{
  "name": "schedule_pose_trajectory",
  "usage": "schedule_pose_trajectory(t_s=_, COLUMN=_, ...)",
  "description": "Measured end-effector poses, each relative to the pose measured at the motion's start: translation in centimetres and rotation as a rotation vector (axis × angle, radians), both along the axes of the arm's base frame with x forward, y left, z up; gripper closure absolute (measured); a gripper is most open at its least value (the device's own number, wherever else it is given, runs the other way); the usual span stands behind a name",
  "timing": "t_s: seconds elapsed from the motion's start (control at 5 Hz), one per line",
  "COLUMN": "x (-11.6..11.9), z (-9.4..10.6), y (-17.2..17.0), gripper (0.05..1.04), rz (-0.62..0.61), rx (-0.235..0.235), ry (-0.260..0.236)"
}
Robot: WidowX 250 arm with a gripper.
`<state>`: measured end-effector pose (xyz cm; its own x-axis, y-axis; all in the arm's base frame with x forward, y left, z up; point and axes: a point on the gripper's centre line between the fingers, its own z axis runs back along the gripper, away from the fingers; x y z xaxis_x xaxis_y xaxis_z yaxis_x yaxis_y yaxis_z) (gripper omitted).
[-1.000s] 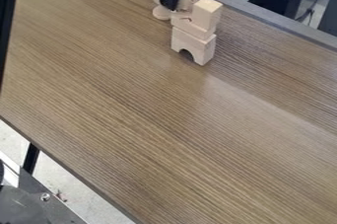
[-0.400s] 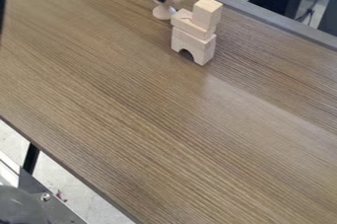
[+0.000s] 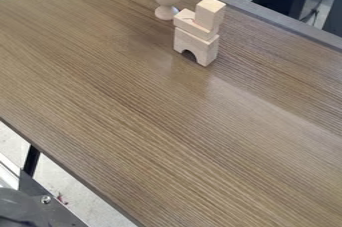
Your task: Put the cube with a hole onto the left side of the table.
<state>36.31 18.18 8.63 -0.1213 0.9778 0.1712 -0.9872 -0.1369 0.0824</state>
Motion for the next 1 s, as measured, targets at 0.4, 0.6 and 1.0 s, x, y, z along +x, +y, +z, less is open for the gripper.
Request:
schedule_pose_trajectory(t_s=0.4, x=-3.5, z=-3.9, y=2.1, gripper=0.469, rz=-0.101, rx=-0.07, ry=0.051)
schedule_pose_trajectory(t_s=0.6, x=-3.5, z=-5.0, y=2.3, gripper=0.469, rz=-0.232, rx=-0.108, ry=0.015)
schedule_pose_trajectory(t_s=1.0, x=-3.5, z=-6.1, y=2.2, gripper=0.428, rz=-0.29, rx=-0.183, ry=-0.072)
